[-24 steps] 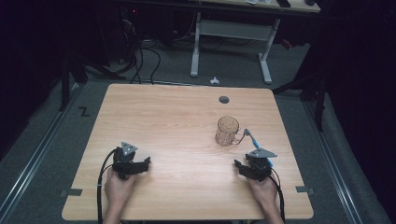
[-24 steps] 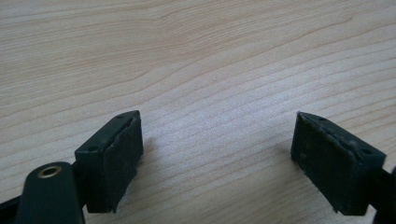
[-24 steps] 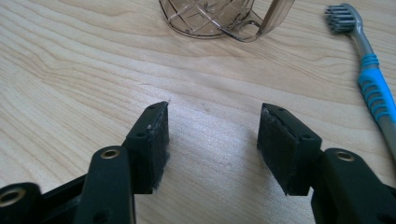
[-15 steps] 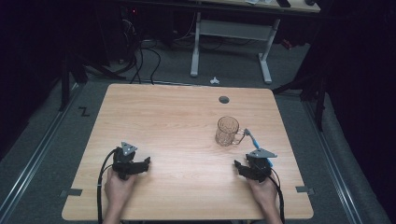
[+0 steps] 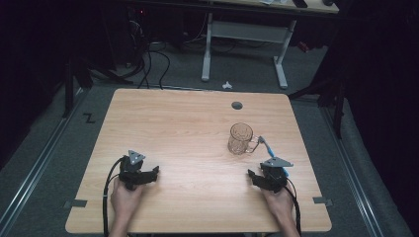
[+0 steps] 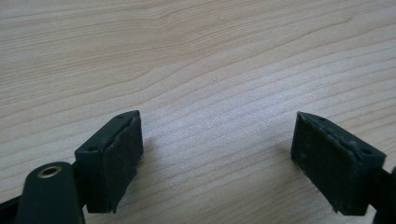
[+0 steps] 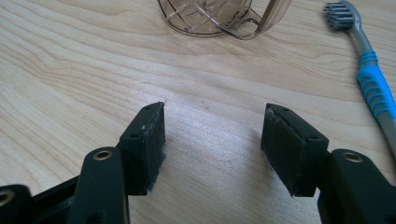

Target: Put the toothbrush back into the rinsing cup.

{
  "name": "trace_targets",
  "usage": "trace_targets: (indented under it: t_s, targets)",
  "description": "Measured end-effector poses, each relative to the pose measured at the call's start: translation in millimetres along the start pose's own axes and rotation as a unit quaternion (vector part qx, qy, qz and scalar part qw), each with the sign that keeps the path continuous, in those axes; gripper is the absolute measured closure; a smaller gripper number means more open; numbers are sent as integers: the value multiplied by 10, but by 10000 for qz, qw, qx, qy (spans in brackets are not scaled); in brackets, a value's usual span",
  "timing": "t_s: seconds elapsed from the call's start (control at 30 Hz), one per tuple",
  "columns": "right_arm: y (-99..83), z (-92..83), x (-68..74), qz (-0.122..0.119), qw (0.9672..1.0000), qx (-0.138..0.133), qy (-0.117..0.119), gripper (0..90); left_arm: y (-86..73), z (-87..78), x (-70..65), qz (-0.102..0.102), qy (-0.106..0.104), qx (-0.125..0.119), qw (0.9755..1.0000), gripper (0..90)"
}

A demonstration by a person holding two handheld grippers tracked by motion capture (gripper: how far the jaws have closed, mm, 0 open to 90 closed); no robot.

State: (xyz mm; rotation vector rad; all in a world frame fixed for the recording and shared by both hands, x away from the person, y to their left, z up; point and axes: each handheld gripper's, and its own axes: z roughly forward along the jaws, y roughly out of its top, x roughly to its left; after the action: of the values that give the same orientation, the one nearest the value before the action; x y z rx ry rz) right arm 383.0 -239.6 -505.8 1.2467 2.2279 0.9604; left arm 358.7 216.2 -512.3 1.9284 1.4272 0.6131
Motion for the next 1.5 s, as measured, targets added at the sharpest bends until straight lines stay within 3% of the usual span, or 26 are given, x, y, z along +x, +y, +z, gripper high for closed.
trace_targets:
  t_s: [0.23,0.27,0.53,0.83,1.5]
  targets:
    - [-9,-10,5,-4,10000,-7,14,418,0,-1,0,3,-2,5,10000,173]
    - [-19,-23,9,15,10000,-20,-3,458,0,-1,0,2,-2,4,10000,173]
    - [-35,-55,0,53,10000,-14,-64,532,1,-1,1,9,-1,8,10000,173]
    - [-62,-138,-16,59,9999,78,-79,551,0,-1,1,7,-3,3,10000,173]
    - [-196,-372,-161,244,9995,-82,-192,592,0,0,1,6,-3,2,10000,173]
